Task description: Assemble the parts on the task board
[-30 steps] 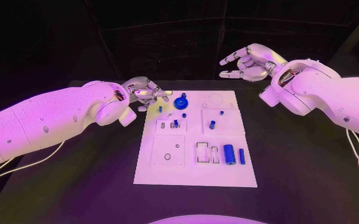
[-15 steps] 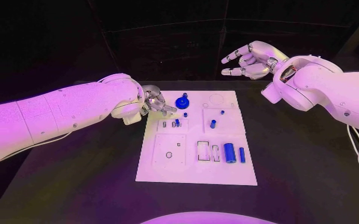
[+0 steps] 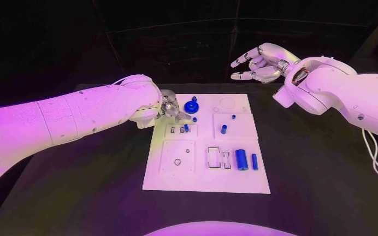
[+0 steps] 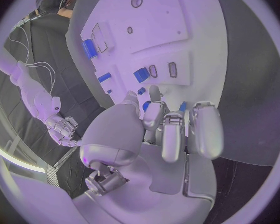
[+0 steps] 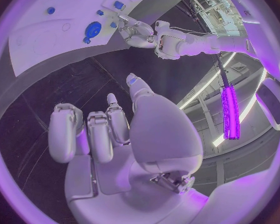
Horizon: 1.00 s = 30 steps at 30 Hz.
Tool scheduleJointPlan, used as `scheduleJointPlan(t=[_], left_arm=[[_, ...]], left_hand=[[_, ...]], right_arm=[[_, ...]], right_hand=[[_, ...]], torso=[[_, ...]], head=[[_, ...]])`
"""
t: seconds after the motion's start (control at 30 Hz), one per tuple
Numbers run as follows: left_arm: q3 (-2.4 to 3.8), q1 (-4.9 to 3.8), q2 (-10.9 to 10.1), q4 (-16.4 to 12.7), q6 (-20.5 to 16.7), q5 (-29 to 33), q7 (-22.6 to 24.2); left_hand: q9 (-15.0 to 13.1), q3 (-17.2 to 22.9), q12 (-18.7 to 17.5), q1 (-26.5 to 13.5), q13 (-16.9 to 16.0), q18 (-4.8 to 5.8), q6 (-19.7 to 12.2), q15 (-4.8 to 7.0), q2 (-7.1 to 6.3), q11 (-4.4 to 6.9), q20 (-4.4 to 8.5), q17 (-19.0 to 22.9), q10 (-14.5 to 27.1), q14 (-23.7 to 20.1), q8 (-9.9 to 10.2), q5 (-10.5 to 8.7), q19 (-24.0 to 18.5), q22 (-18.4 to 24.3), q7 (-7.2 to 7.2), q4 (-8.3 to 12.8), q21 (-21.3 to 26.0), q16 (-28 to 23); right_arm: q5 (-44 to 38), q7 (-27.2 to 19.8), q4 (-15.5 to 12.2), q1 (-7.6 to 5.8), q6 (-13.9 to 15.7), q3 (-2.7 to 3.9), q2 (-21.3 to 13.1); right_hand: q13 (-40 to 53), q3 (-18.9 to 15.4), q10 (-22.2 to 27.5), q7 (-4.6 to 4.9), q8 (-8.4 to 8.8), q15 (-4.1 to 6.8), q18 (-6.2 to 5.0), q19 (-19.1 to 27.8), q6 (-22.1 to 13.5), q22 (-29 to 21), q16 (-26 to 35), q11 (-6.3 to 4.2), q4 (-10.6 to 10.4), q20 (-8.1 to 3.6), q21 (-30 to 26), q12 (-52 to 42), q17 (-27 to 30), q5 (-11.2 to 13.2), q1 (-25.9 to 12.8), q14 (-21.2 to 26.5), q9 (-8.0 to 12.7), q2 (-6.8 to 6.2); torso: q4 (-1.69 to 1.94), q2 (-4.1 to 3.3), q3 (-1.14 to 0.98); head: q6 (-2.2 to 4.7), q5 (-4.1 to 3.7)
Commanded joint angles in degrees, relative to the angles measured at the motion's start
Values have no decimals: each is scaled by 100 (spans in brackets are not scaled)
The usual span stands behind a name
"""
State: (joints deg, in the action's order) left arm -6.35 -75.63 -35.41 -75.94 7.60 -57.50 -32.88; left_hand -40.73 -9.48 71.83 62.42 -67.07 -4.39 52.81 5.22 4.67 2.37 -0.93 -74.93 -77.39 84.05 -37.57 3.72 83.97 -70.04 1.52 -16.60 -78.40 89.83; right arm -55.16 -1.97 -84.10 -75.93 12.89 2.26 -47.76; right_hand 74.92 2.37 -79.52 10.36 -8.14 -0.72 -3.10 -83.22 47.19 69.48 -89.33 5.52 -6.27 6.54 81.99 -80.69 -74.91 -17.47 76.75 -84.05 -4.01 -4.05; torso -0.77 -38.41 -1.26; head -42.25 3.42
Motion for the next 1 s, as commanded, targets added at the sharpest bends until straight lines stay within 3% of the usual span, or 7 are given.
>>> scheduleJointPlan(t=[0.03, 0.17, 0.33, 0.5, 1.0], left_arm=[[-6, -13, 49, 33, 211, -130, -90], [-18, -16, 104, 64, 284, -131, -97], [-25, -18, 177, 115, 401, -131, -106], [-28, -19, 209, 153, 483, -131, -111], [-34, -12, 333, 236, 685, -126, -118]], left_hand=[[-9, -51, 32, -53, -1, 69, -42, 46, 14, -13, 42, -1507, -32, 595, -37, -38, 92, -2, 18, 2, -33, 17], [-10, -53, 30, -55, 1, 69, -42, 46, 14, -13, 42, -1507, -30, 595, -38, -39, 91, -1, 18, 2, -32, 17], [-13, -59, 22, -57, 12, 68, -45, 46, 13, -13, 42, -1507, -24, 595, -40, -40, 90, 4, 18, 3, -29, 17], [-16, -63, 21, -56, 13, 69, -49, 46, 12, -13, 42, -1507, -22, 595, -42, -40, 90, -2, 18, 7, -33, 17], [-33, -71, 17, -20, 21, 65, -70, 45, 22, -14, 42, -1507, -13, 595, -50, -38, 80, 15, 20, 31, -23, 17]], right_arm=[[-75, 16, 0, -16, -53, 6, 30], [-100, 24, 2, -16, -54, 6, 58], [-115, 30, 6, -16, -44, 6, 79], [-118, 10, -6, -16, -27, 5, 93], [-111, 1, 1, -15, -33, 5, 137]], right_hand=[[181, -34, 35, 5, -40, -2, -72, 52, -8, -9, 12, -17, 11, -1, -23, 26, -1357, -37, 22, -554, 7, 11], [166, -38, 46, 4, -42, -1, -73, 54, -7, -14, 16, -18, 12, -2, -26, 37, -1349, -49, 23, -552, 7, 15], [156, -39, 53, 4, -42, -1, -74, 56, -10, -21, 18, -18, 13, -2, -28, 43, -1346, -55, 24, -551, 8, 17], [161, -40, 49, 4, -43, -1, -74, 55, -13, -19, 17, -18, 14, -3, -28, 40, -1348, -64, 26, -551, 9, 23], [160, -42, 48, 3, -45, 0, -73, 55, -15, -18, 18, -19, 16, -4, -28, 40, -1347, -78, 31, -551, 9, 34]], torso=[[-9, -12, -4], [-22, -16, 6], [-4, -16, 1], [-2, -17, 15], [6, -8, 6]], head=[[-6, -3], [-22, -14], [-41, -26], [-63, -44], [-108, -49]])
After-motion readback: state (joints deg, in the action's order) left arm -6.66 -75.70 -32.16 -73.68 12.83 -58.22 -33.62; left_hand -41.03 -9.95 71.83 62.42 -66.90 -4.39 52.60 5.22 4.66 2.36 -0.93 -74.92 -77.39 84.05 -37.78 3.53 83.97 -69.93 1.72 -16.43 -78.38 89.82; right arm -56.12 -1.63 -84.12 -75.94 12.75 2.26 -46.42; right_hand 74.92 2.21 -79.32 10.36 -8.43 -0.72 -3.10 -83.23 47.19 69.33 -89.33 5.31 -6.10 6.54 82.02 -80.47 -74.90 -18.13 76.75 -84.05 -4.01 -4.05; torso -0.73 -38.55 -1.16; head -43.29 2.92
